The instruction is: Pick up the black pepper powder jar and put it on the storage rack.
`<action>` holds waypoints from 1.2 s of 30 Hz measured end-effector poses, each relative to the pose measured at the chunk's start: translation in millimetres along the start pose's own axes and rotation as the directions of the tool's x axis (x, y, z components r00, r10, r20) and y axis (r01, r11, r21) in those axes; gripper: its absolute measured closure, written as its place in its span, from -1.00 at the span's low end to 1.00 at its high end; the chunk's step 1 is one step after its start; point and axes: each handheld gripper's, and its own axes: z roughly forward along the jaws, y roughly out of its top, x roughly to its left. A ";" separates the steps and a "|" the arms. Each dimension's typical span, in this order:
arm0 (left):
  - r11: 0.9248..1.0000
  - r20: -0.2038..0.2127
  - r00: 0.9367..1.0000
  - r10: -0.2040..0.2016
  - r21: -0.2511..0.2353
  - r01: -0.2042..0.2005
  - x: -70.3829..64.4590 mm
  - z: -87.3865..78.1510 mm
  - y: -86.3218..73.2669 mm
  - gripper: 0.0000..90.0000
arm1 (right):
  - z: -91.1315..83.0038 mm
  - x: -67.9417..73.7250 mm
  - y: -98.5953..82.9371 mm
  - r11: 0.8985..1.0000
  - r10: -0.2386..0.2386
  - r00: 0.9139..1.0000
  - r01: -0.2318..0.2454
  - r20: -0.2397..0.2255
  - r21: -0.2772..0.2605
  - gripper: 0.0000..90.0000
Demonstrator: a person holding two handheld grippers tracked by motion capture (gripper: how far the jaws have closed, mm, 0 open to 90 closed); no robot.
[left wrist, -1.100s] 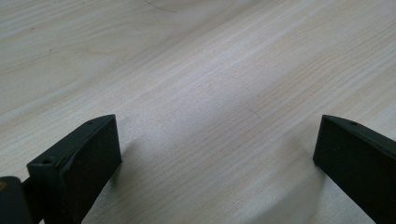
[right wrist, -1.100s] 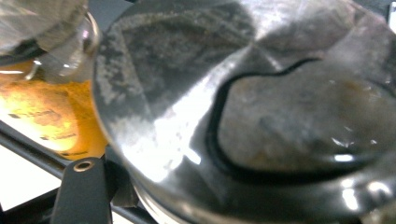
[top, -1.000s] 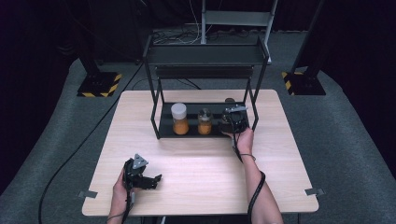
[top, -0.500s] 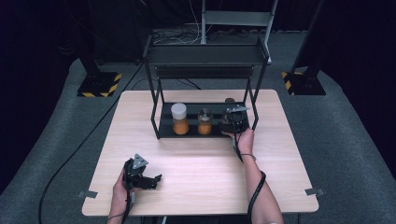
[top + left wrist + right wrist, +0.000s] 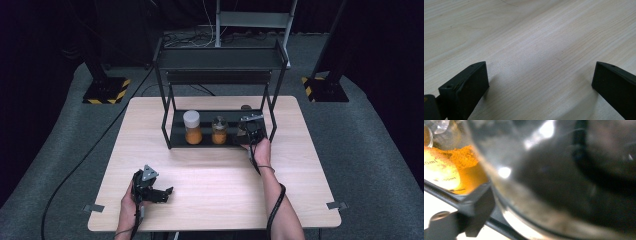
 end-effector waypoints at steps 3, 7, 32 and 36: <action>1.000 0.000 1.000 0.001 0.000 -0.001 0.1 0.0 0.0 -0.99 | -2.8 2.4 0.4 1.000 -0.007 1.000 0.007 -0.003 0.021 -1.00; 1.000 -0.001 1.000 0.003 0.001 -0.003 0.2 0.0 0.1 -0.99 | -7.0 4.8 -3.2 0.999 -0.014 1.000 0.014 -0.003 0.049 -1.00; 1.000 0.002 1.000 0.004 0.002 -0.004 0.5 0.3 0.4 -0.99 | -67.7 3.9 -105.6 0.996 -0.082 0.996 0.083 -0.022 0.026 -1.00; 1.000 0.000 1.000 0.004 0.001 -0.004 0.2 0.3 0.4 -0.99 | -86.7 3.2 -126.5 0.996 -0.091 0.996 0.091 -0.014 0.013 -1.00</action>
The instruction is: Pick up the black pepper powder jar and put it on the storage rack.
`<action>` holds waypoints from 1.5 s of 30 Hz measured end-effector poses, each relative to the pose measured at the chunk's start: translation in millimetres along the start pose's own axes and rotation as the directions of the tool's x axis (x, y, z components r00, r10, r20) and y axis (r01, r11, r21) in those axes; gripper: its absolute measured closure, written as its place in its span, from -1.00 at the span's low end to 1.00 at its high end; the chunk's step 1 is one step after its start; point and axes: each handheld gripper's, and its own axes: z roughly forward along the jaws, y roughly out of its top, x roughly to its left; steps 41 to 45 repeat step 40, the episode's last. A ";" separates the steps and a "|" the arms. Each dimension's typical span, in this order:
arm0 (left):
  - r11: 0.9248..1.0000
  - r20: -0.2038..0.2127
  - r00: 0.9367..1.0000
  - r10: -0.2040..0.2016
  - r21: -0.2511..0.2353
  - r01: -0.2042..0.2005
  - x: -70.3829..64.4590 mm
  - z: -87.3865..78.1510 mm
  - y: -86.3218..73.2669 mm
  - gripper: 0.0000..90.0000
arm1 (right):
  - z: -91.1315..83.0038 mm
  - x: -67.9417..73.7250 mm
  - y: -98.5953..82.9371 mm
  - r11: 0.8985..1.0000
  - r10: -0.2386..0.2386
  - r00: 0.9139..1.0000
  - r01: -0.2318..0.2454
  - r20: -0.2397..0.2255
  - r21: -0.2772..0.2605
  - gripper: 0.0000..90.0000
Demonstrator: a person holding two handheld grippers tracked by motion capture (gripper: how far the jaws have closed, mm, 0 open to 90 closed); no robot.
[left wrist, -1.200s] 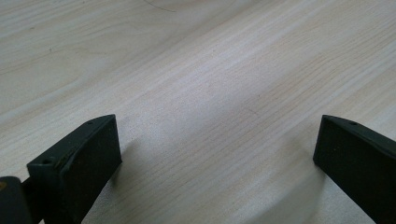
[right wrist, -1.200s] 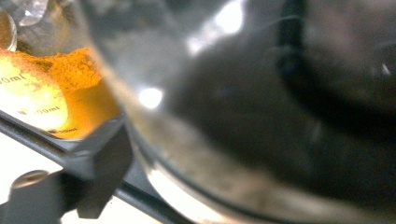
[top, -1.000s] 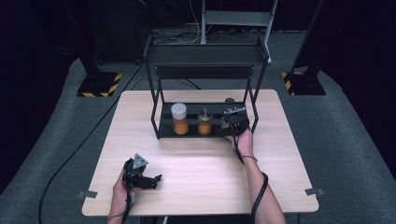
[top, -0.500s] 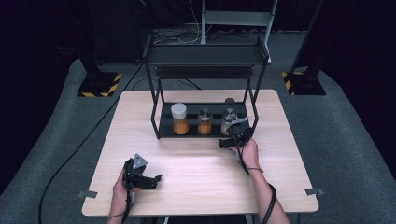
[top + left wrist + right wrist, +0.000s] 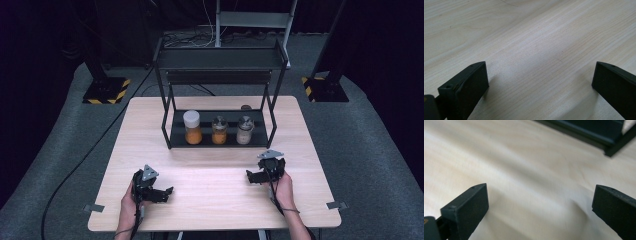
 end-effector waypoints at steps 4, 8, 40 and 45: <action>1.000 -0.001 1.000 -0.001 0.000 0.001 -0.1 0.0 -0.1 -0.99 | -14.7 -4.8 -20.2 0.999 0.029 1.000 -0.029 0.007 -0.019 -1.00; 1.000 -0.001 1.000 -0.001 -0.001 0.001 -0.2 0.0 -0.1 -0.99 | -26.3 -9.1 -33.2 0.999 0.047 0.999 -0.047 0.015 -0.027 -1.00; 1.000 -0.003 1.000 -0.010 0.000 0.010 -0.6 -0.1 -0.3 -0.99 | -38.8 -16.5 -49.4 0.995 0.095 0.995 -0.095 -0.010 -0.013 -1.00; 1.000 -0.003 1.000 -0.010 0.000 0.010 -0.6 -0.1 -0.3 -0.99 | -38.8 -16.5 -49.4 0.995 0.095 0.995 -0.095 -0.010 -0.013 -1.00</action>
